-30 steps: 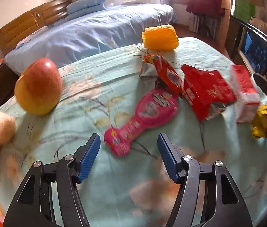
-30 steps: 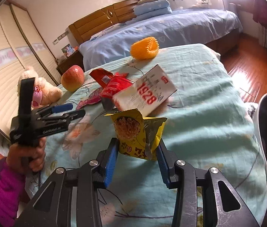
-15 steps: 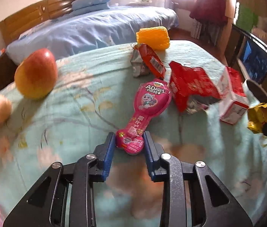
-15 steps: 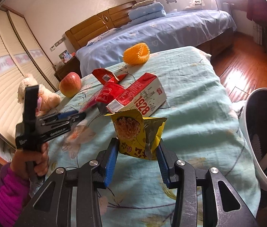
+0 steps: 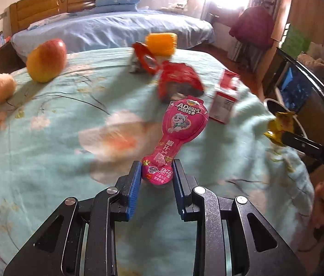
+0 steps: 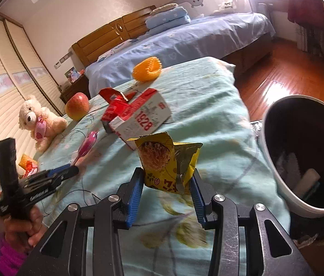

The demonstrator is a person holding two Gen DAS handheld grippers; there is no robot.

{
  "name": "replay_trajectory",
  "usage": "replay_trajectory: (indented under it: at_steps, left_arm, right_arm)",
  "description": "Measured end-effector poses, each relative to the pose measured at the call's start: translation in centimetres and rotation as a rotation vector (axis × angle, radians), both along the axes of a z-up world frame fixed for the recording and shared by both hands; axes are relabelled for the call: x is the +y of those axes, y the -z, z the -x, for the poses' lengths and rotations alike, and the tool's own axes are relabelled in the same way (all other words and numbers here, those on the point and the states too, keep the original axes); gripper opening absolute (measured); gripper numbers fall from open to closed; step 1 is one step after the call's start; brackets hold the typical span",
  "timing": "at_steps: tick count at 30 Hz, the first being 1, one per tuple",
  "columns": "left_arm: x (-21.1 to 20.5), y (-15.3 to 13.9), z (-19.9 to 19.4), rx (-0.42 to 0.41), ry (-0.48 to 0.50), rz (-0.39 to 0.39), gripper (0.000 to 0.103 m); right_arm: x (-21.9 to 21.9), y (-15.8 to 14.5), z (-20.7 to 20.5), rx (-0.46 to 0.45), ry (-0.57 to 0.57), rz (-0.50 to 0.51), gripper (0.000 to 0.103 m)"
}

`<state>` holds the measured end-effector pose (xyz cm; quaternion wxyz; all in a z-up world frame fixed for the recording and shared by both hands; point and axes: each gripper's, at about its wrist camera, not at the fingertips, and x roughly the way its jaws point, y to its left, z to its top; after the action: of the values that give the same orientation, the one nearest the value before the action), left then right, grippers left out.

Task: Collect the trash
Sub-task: 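Carry the pink candy package and yellow snack bag over the bin with both tools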

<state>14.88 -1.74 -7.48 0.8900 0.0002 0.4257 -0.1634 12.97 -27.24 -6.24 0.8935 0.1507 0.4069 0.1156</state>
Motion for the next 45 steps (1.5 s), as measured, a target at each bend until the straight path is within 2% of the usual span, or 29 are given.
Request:
replay_trajectory:
  at_steps: [19, 31, 45]
  left_arm:
    - [-11.1, -1.0, 2.2, -0.005, 0.179, 0.010, 0.026]
    - [-16.5, -1.3, 1.8, -0.009, 0.239, -0.012, 0.026]
    - [-21.7, -1.4, 0.6, -0.002, 0.288, -0.038, 0.026]
  right_arm:
    - [-7.4, -0.4, 3.0, -0.025, 0.135, 0.003, 0.041]
    - [-12.3, 0.0, 3.7, -0.022, 0.210, 0.026, 0.041]
    - [-15.3, 0.9, 2.7, -0.003, 0.240, 0.042, 0.041]
